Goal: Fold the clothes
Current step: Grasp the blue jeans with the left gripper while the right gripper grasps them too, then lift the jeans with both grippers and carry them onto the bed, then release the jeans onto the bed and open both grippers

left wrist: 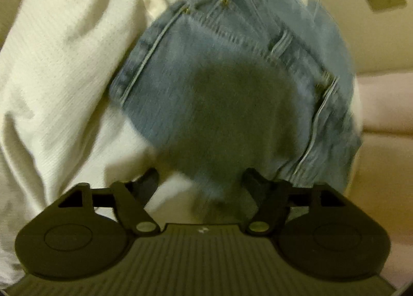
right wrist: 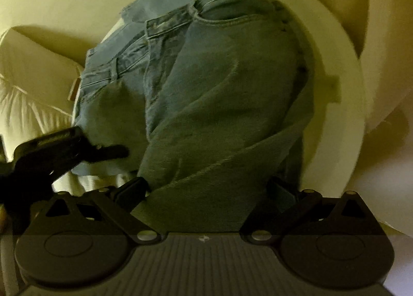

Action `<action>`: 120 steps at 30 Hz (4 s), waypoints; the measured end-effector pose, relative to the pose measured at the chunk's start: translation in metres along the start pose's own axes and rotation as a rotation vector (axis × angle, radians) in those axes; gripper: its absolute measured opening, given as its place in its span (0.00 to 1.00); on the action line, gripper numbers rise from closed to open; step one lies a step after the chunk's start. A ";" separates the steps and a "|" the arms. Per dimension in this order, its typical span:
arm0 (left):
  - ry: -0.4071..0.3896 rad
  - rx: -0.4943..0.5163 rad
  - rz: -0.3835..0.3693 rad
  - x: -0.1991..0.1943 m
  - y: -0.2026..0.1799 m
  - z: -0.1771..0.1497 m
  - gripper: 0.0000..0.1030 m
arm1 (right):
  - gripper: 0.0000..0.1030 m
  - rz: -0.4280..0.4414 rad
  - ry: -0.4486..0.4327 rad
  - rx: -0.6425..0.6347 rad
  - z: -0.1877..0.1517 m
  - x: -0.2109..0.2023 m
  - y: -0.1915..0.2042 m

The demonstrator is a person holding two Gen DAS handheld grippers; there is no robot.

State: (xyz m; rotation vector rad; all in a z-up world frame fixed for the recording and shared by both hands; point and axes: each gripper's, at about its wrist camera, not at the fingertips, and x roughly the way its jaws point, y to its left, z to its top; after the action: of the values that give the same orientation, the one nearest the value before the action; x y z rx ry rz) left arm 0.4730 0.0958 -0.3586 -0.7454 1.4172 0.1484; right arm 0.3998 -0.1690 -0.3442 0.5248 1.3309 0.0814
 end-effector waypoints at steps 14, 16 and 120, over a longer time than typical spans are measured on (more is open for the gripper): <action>-0.022 0.095 -0.015 0.018 -0.023 0.003 0.48 | 0.67 0.019 -0.047 -0.041 0.005 0.006 0.003; -0.037 0.187 0.042 0.018 -0.037 -0.002 0.31 | 0.58 0.020 -0.057 -0.047 0.006 0.004 0.003; -0.693 -0.931 0.571 -0.454 0.354 -0.795 0.41 | 0.82 0.585 0.397 -1.667 -0.620 -0.305 0.196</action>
State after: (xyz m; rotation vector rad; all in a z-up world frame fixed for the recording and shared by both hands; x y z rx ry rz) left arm -0.4593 0.0830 -0.0500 -0.8753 0.7954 1.4409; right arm -0.2129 0.0939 -0.0760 -0.5957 1.0015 1.6697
